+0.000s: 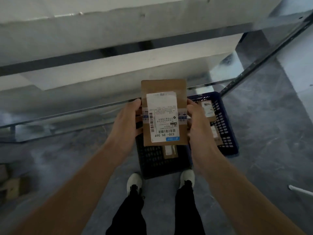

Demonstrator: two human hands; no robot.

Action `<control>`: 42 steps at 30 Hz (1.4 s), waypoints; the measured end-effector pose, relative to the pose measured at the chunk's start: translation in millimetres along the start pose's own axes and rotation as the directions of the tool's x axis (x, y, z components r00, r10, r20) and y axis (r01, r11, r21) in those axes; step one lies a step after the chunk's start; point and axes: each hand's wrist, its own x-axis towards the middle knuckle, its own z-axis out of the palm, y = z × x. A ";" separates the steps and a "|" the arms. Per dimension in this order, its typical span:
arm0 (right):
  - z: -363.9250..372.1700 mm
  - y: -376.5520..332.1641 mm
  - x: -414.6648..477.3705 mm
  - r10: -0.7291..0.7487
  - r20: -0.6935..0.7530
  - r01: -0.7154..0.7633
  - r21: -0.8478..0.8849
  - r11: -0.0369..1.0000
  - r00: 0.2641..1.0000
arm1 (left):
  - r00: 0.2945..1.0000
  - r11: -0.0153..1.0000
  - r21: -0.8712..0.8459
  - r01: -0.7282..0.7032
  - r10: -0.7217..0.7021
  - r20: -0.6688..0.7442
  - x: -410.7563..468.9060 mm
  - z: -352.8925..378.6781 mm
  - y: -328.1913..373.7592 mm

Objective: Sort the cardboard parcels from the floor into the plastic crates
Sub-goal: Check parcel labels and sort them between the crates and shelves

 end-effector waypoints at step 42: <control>82.9 438.0 408.7 0.399 0.176 -0.333 -0.314 0.889 0.900 | 0.873 0.911 -0.154 0.383 -0.411 -0.264 382.5 -10.5 -434.3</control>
